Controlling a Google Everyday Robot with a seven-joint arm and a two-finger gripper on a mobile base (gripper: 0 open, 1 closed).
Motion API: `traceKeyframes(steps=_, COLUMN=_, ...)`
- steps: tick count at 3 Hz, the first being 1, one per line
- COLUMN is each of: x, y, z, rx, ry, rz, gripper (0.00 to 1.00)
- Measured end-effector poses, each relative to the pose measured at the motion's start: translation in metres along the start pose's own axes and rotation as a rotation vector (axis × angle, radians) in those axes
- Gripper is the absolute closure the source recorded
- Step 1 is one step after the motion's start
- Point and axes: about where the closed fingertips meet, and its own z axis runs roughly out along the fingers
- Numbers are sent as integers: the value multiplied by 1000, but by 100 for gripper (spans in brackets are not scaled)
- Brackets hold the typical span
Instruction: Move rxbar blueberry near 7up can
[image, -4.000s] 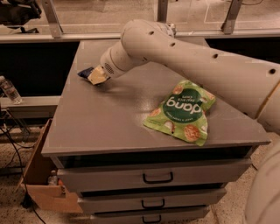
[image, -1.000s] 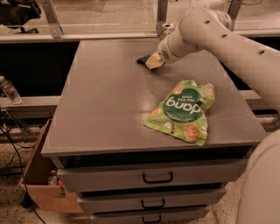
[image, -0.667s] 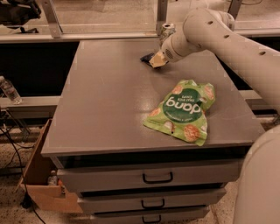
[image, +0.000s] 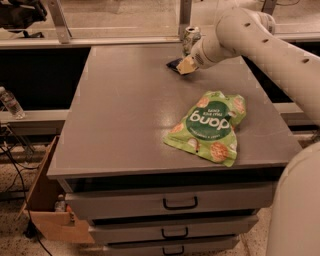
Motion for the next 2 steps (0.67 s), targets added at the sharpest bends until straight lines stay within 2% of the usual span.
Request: traceKeyframes(steps=2, x=6, y=-6, z=-1, rx=0, ry=-9, rz=15, gripper=12)
